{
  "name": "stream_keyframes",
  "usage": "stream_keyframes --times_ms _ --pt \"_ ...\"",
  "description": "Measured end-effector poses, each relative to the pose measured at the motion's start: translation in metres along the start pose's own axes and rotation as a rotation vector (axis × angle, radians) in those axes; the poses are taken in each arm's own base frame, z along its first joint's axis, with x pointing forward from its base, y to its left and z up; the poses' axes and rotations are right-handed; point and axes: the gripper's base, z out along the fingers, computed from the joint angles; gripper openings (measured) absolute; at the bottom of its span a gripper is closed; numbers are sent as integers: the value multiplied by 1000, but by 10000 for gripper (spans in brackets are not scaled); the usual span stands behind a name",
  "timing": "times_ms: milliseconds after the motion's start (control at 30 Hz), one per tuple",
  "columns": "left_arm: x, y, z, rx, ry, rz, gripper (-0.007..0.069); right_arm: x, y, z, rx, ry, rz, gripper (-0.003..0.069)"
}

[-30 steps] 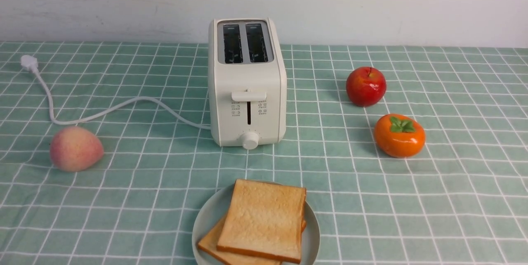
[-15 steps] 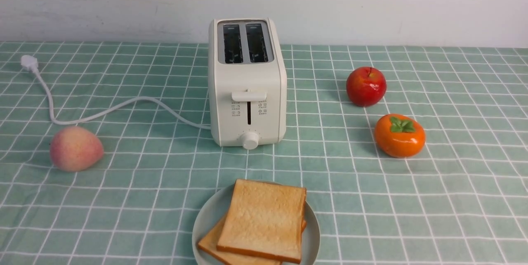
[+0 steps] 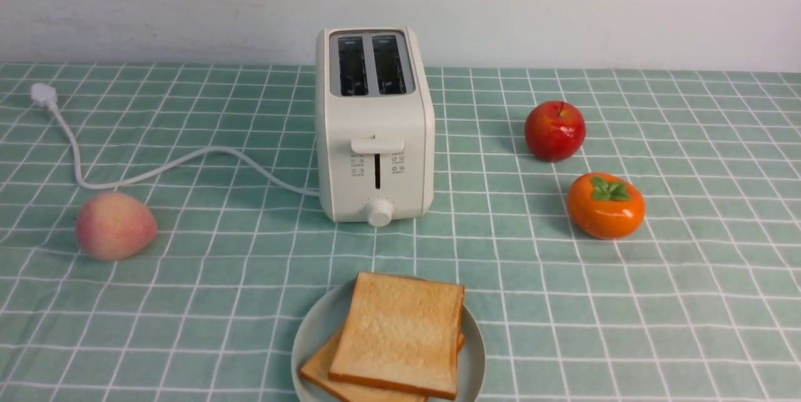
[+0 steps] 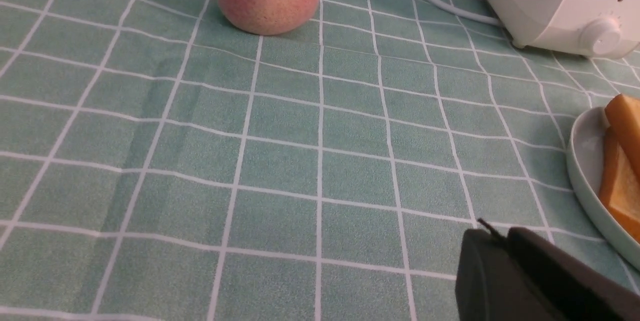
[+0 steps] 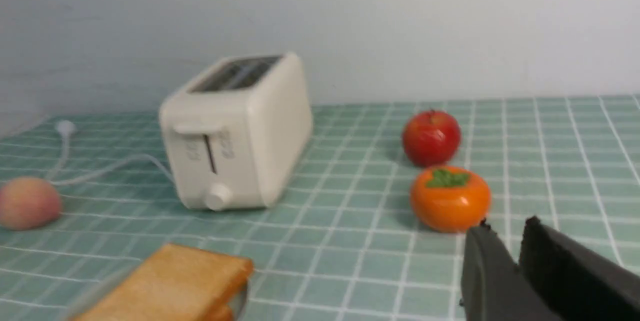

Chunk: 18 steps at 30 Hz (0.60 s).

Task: Take toasted bread from bread machine on blue coffee table place on plate.

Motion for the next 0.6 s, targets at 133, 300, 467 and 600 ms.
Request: stream_keyframes --times_ms 133,300,467,600 --pt "0 0 0 0 0 0 36 59 -17 17 192 170 -8 113" --pt "0 0 0 0 2 0 36 82 -26 21 291 214 1 121" --pt "0 0 0 0 1 0 38 82 -26 21 299 207 2 128" --pt "0 0 0 0 1 0 39 82 -26 21 300 207 1 131"
